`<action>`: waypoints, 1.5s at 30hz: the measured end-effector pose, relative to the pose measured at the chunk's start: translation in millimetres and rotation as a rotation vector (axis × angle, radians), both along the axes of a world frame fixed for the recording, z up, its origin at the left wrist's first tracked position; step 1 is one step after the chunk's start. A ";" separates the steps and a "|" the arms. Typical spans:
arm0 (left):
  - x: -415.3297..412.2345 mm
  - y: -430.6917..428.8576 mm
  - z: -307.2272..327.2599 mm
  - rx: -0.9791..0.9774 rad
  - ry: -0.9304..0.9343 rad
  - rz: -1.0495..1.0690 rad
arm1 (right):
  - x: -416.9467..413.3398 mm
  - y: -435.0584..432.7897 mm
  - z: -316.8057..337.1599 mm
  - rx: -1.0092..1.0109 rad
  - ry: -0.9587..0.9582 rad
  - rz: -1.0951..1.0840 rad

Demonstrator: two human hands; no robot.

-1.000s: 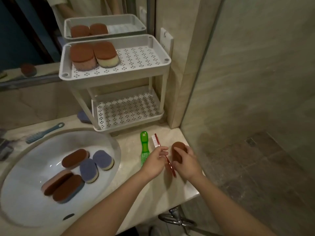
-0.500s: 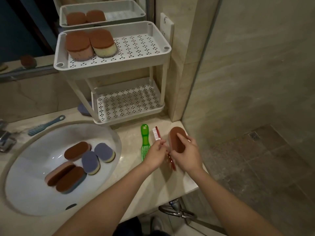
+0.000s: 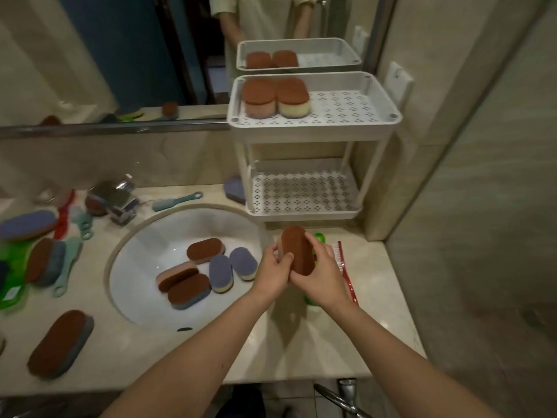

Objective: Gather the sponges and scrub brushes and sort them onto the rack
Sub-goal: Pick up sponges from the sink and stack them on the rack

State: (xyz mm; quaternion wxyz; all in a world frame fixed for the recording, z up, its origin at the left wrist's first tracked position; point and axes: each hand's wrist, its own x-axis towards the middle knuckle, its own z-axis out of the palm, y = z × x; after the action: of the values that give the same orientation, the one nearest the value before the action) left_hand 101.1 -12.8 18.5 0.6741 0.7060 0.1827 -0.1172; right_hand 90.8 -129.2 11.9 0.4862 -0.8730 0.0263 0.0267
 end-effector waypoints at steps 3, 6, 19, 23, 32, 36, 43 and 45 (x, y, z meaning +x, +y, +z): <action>-5.4 28.6 0.0 0.069 0.009 0.068 | 5.1 27.5 -1.2 0.041 0.036 0.106; -12.5 57.3 0.8 0.095 0.020 0.174 | 11.9 57.3 -2.7 0.108 0.109 0.204; -5.3 184.6 -14.2 0.310 0.131 0.310 | 44.6 185.7 -13.5 0.216 0.282 0.280; 2.1 222.0 -26.5 0.346 0.222 0.311 | 58.8 222.0 -21.3 0.237 0.291 0.330; 20.3 299.6 -64.0 0.504 0.328 0.356 | 91.8 284.9 -65.3 -0.010 0.301 0.498; 22.0 326.5 -77.0 0.579 0.300 0.341 | 104.6 298.5 -92.0 -0.358 0.220 0.694; 19.9 348.3 -88.2 0.594 0.235 0.258 | 107.9 313.7 -116.4 -0.686 0.251 0.954; 20.5 351.9 -90.3 0.586 0.232 0.245 | 107.0 317.7 -119.9 -0.734 0.253 0.976</action>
State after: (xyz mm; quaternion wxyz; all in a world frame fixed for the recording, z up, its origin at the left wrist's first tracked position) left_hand 121.6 339.1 -71.9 0.4261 0.8246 0.3677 -0.0573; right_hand 197.8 188.5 -108.0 0.0793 -0.8846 -0.3111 0.3382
